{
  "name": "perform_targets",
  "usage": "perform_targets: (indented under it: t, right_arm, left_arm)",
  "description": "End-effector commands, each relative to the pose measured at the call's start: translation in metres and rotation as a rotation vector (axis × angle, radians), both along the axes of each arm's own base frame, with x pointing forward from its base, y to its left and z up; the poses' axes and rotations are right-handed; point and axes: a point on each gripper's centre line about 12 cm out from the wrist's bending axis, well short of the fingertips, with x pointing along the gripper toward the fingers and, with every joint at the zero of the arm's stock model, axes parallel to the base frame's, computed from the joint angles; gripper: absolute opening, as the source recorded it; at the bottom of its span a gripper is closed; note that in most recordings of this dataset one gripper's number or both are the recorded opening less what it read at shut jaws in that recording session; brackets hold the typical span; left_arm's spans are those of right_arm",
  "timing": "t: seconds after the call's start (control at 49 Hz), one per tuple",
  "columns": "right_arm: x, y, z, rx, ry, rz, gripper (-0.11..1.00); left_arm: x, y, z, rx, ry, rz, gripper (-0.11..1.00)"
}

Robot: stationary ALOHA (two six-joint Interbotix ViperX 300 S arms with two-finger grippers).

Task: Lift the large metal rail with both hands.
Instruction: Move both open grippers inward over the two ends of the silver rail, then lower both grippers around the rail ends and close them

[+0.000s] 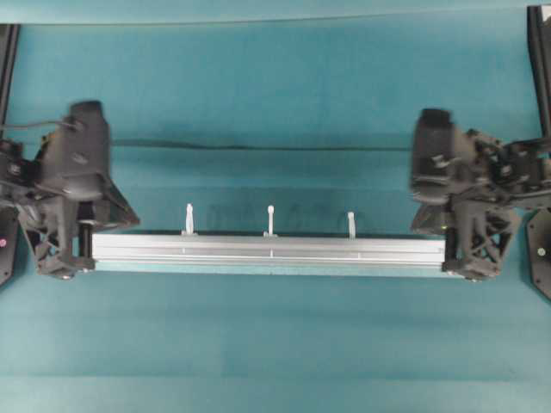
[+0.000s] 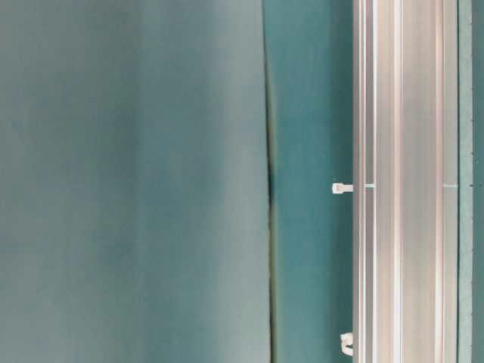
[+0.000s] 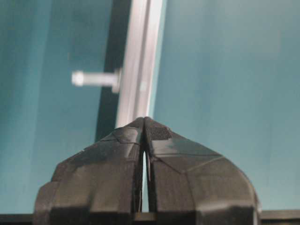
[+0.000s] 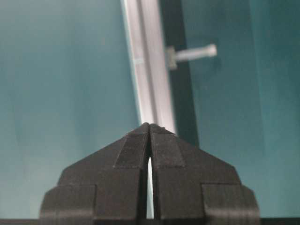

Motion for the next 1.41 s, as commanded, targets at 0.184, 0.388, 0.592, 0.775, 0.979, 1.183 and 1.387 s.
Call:
perform_targets:
  t: [0.184,0.388,0.592,0.775,0.979,1.183,1.387]
  right_arm:
    - [0.027,-0.001,-0.011,-0.045,0.108,0.106,0.00]
    - [0.028,-0.001,-0.021,-0.047,0.179,0.139,0.00]
    - [0.029,-0.001,-0.023,-0.048,0.156,0.139,0.05]
    - [0.031,0.000,-0.029,-0.040,0.138,0.126,0.40]
    - [0.029,0.012,-0.043,-0.075,0.123,0.184,0.92]
    - [0.028,0.014,-0.060,-0.073,0.107,0.172,0.96]
    - [0.027,0.013,-0.081,-0.074,0.127,0.170,0.96]
  left_arm:
    - [0.016,0.000,-0.006,0.008,0.143,-0.007,-0.01]
    - [0.022,-0.004,-0.015,0.021,0.167,-0.037,-0.01]
    - [0.026,-0.003,-0.016,0.054,0.134,-0.090,0.00]
    - [0.025,0.000,-0.025,0.054,0.163,-0.086,0.20]
    - [0.028,0.000,-0.044,0.052,0.194,-0.086,0.81]
    - [0.037,0.002,-0.067,0.055,0.187,-0.087,0.97]
    - [0.041,0.005,-0.095,0.055,0.234,-0.086,0.98]
